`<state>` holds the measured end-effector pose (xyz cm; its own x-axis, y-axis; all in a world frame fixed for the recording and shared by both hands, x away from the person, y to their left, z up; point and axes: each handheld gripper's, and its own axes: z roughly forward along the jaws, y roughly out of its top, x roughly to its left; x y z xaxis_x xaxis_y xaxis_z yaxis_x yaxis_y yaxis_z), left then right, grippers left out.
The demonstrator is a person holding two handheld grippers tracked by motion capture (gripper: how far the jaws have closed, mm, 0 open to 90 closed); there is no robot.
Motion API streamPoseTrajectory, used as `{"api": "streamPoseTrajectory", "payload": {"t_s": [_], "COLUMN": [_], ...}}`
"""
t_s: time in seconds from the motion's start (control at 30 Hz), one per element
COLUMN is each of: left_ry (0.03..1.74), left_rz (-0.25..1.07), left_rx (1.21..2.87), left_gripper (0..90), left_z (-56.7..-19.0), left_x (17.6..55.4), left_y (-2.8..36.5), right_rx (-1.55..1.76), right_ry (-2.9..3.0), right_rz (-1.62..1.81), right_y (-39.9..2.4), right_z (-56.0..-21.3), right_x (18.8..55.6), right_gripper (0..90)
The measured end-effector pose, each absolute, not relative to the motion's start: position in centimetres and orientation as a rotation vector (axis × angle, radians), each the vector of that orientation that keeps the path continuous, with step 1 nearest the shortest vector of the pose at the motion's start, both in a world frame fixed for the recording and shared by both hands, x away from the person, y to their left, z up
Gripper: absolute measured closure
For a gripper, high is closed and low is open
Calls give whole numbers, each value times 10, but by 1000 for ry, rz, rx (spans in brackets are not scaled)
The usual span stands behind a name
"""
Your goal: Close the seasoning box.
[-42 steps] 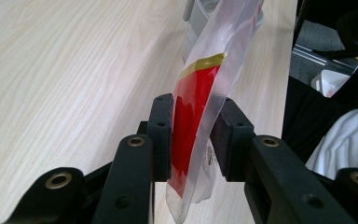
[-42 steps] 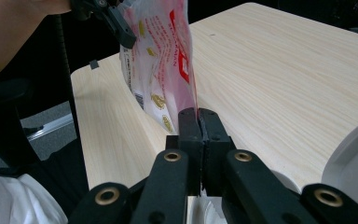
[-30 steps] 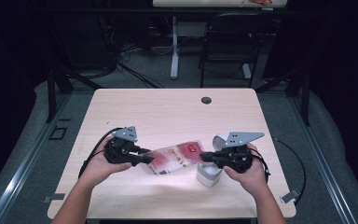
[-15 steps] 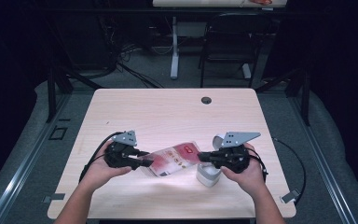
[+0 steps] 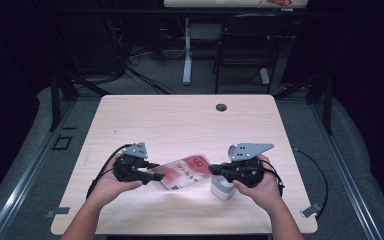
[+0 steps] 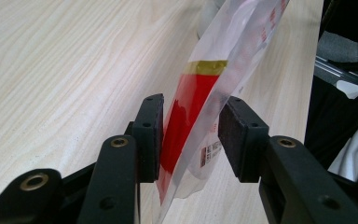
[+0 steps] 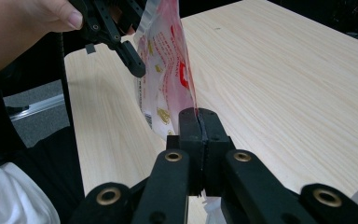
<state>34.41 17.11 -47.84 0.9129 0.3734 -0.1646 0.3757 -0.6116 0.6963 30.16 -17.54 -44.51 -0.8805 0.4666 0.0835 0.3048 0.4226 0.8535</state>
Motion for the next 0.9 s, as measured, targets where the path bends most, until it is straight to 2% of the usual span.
{"api": "streamPoseTrajectory", "payload": {"t_s": [0.33,0.7,0.9], "left_ry": [546,548,568], "left_rz": [44,50,69], "left_rx": [2266,2286,2294], "left_gripper": [583,754,777], "left_z": [-472,-473,-477], "left_x": [343,344,347], "left_y": [181,188,188], "right_rx": [685,705,682], "right_ry": [2536,2584,2602], "right_rz": [1390,1318,1286], "right_y": [-166,-158,-150], "right_z": [-445,-445,-439], "right_x": [305,310,313], "right_gripper": [900,900,900]}}
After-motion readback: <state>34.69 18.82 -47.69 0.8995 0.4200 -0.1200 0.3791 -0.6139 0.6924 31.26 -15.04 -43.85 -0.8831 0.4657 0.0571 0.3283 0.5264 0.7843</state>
